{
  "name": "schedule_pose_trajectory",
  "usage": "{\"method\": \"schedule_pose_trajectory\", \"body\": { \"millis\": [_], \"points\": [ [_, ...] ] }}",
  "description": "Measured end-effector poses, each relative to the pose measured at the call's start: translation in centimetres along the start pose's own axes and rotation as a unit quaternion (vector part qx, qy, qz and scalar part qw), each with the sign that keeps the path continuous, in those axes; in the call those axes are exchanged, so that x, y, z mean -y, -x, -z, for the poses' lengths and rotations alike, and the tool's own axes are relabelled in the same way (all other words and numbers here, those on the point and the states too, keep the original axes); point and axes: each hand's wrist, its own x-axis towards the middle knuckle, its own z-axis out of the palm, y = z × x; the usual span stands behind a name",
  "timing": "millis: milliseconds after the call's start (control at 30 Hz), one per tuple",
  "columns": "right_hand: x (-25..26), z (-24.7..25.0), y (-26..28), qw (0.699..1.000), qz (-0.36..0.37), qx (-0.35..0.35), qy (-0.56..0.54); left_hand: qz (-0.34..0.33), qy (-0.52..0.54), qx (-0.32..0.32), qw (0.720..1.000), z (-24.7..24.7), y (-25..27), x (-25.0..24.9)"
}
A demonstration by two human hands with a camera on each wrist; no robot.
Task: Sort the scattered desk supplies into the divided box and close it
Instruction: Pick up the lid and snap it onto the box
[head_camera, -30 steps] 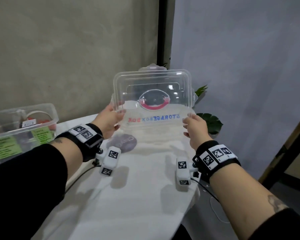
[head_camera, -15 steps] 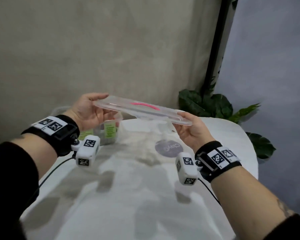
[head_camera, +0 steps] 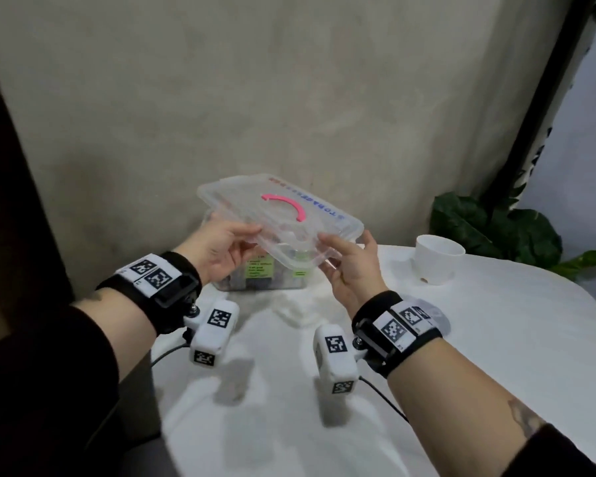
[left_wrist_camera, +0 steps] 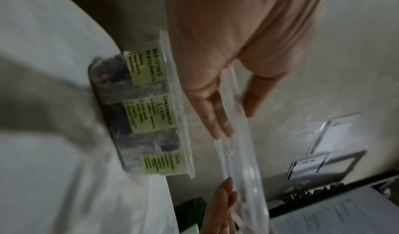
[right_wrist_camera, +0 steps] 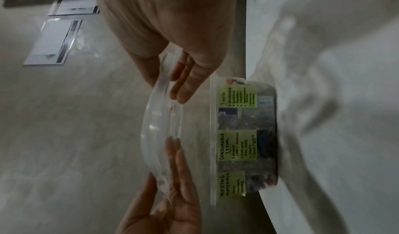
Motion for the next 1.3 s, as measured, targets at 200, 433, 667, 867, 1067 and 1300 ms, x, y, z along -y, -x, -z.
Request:
{"method": "schedule_pose_trajectory", "body": {
  "millis": [200,433,667,867,1067,1300],
  "points": [
    [1.1,0.0,-2.6,0.989,-0.146,0.017,-0.002,0.065,-0.046,-0.009,0.997,6.0,0.0,-4.1],
    [-1.8,-2.4,-4.4,0.989,-0.121,-0.001,0.082,0.003,0.208,0.020,0.978,9.1,-0.9,-5.0],
    [-5.9,-5.9,-4.3,0.992,-0.008,-0.081,-0.102,-0.026,0.087,-0.020,0.996,7.3,-2.9,-2.8],
    [-6.6,-7.3,-3.8,0.998,-0.017,-0.033,0.057,-0.083,-0.152,-0.181,0.968,7.8,-7.2,-0.5],
    [-5.5,-3.5,-6.4,0.911,0.180,-0.144,0.342,-0.033,-0.349,-0.259,0.900,10.6,-9.8,-1.4],
    [-2.8,-1.3,-11.7,0.835,0.117,-0.158,0.514,-0.037,-0.357,-0.251,0.899,10.1,-10.6,-0.3]
  ]
}}
